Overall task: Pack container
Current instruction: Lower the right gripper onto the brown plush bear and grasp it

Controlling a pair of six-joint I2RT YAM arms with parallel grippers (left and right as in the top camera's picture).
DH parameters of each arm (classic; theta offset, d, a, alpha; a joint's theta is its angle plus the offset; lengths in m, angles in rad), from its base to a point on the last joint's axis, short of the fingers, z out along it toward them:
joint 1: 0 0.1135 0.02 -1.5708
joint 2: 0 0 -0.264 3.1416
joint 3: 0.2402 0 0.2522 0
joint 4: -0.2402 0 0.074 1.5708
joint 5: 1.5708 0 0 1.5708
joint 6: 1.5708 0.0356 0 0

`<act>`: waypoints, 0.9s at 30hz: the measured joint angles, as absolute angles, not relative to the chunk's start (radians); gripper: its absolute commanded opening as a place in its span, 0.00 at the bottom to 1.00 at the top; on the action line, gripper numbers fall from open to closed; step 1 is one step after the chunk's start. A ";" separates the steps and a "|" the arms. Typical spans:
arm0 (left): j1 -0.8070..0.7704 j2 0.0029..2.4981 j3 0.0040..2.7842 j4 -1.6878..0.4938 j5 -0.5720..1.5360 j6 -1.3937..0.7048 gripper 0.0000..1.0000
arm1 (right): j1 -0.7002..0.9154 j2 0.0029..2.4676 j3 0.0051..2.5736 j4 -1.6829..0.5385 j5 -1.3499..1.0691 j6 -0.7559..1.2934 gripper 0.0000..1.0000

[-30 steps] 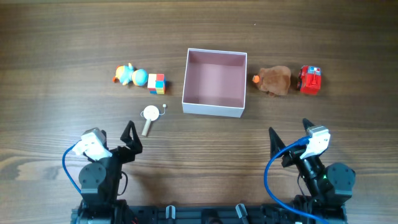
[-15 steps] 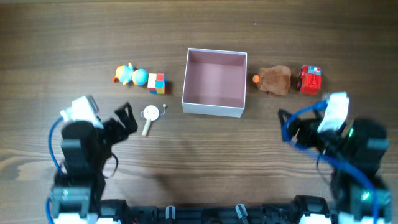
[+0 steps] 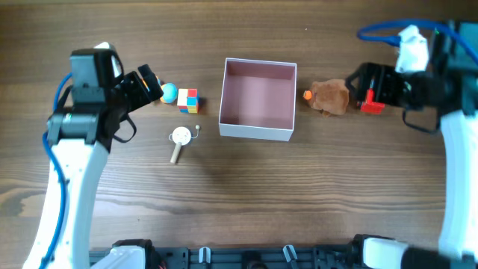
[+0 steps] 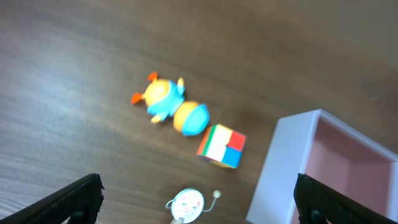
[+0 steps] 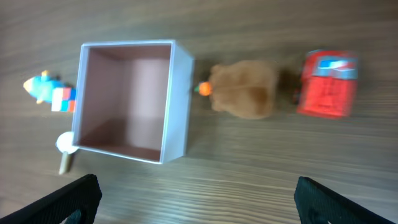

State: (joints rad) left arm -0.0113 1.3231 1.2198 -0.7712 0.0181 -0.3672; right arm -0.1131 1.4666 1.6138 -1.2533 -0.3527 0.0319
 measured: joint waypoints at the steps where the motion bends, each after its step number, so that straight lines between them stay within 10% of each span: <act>1: -0.011 1.339 1.220 -0.774 0.018 -0.367 1.00 | -0.113 1.495 1.614 -1.256 -0.378 0.024 1.00; 27: 0.008 1.383 1.221 -0.790 0.018 -0.360 1.00 | 0.054 1.919 1.614 -1.060 0.016 0.210 0.94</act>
